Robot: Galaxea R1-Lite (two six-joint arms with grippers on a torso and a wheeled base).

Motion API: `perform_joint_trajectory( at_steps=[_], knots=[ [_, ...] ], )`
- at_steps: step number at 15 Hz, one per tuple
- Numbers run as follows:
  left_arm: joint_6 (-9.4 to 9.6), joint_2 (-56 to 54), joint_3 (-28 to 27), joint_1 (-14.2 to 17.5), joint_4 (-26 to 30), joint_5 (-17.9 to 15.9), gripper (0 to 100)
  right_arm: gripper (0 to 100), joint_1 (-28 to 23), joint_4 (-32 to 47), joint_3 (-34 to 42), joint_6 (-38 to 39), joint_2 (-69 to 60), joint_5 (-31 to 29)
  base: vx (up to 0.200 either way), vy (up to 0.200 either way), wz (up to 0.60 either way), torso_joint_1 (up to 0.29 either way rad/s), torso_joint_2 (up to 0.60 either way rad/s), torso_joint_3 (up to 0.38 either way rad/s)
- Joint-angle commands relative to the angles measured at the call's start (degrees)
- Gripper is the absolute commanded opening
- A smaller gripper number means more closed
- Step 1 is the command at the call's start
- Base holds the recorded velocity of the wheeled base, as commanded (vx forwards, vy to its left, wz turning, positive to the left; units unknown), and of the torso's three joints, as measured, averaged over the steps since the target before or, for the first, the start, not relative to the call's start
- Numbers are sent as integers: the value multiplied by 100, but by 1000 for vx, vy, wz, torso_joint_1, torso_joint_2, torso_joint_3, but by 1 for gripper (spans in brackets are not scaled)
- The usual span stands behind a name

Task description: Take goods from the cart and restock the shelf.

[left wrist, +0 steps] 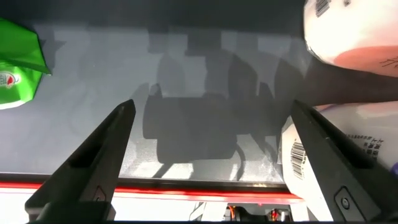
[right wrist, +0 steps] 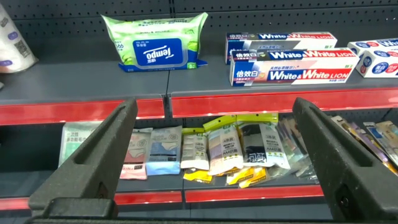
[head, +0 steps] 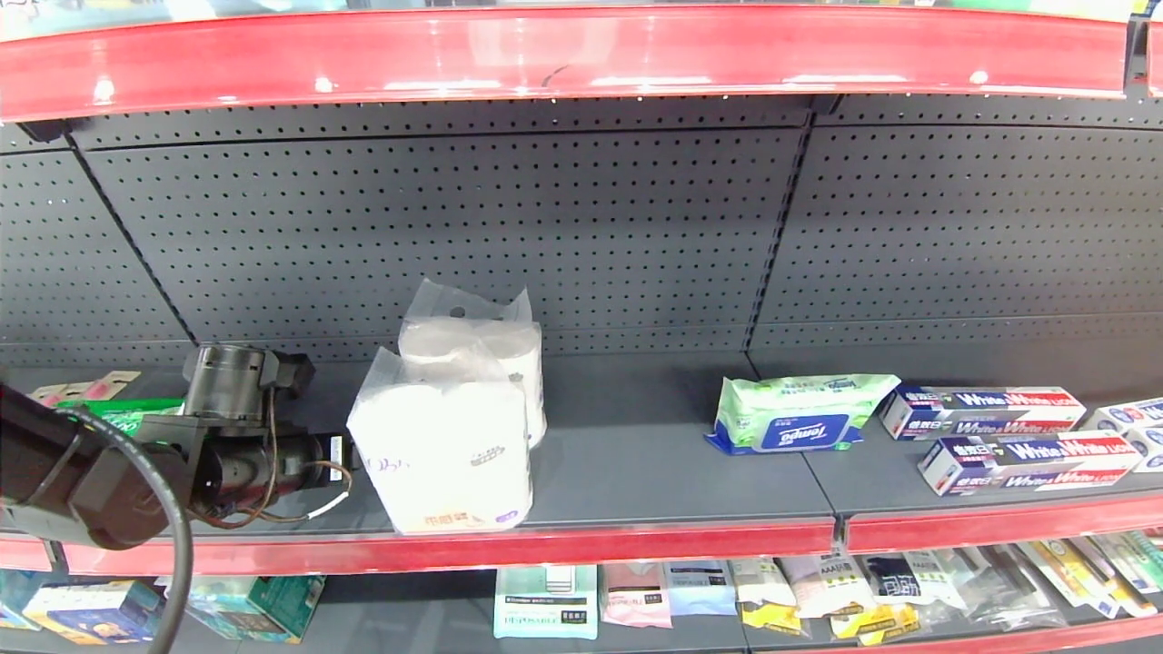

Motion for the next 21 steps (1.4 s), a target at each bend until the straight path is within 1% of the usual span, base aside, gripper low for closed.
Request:
perform_joint_trajectory(
  at_steps=[1,4,5,7,10,13,14,16,17,18,19,20,21],
  knots=[
    [-4,-14,6,-10,-3,8,100,100,1,-1,5,-1,7,1,0,0,0,0,0,0],
    [-13,-32,67,8,6,52,100,100,1,-1,5,-1,7,1,0,0,0,0,0,0],
    [-13,-41,67,34,6,158,100,100,1,-1,5,-1,7,1,0,0,0,0,0,0],
    [-4,-85,67,87,-3,219,100,100,1,-9,-4,-1,7,1,0,0,0,0,0,0],
    [5,-243,94,148,6,202,100,100,1,-1,5,-1,7,1,0,0,0,0,0,0],
    [57,-612,305,280,15,175,100,100,1,-1,-4,-1,7,1,0,0,0,0,0,0],
    [75,-911,498,359,41,167,100,100,1,-1,5,-1,7,1,0,0,0,0,0,0],
    [198,-1500,858,482,68,132,100,100,1,-9,-4,-1,7,1,0,0,0,0,0,0],
    [277,-2027,1148,544,164,61,100,100,1,-1,5,-1,7,1,0,0,0,0,0,0],
    [286,-2686,1465,570,349,-9,100,100,1,-1,-4,-1,7,1,0,0,0,0,0,0],
    [286,-3179,1632,570,498,-35,100,100,1,-1,5,-1,7,1,0,0,0,0,0,0],
    [312,-3987,1887,570,648,-44,100,100,1,-1,-4,-1,7,1,0,0,0,0,0,0],
    [462,-4471,2036,579,674,-88,100,100,1,-1,5,-1,7,1,0,0,0,0,0,0]
  ],
)
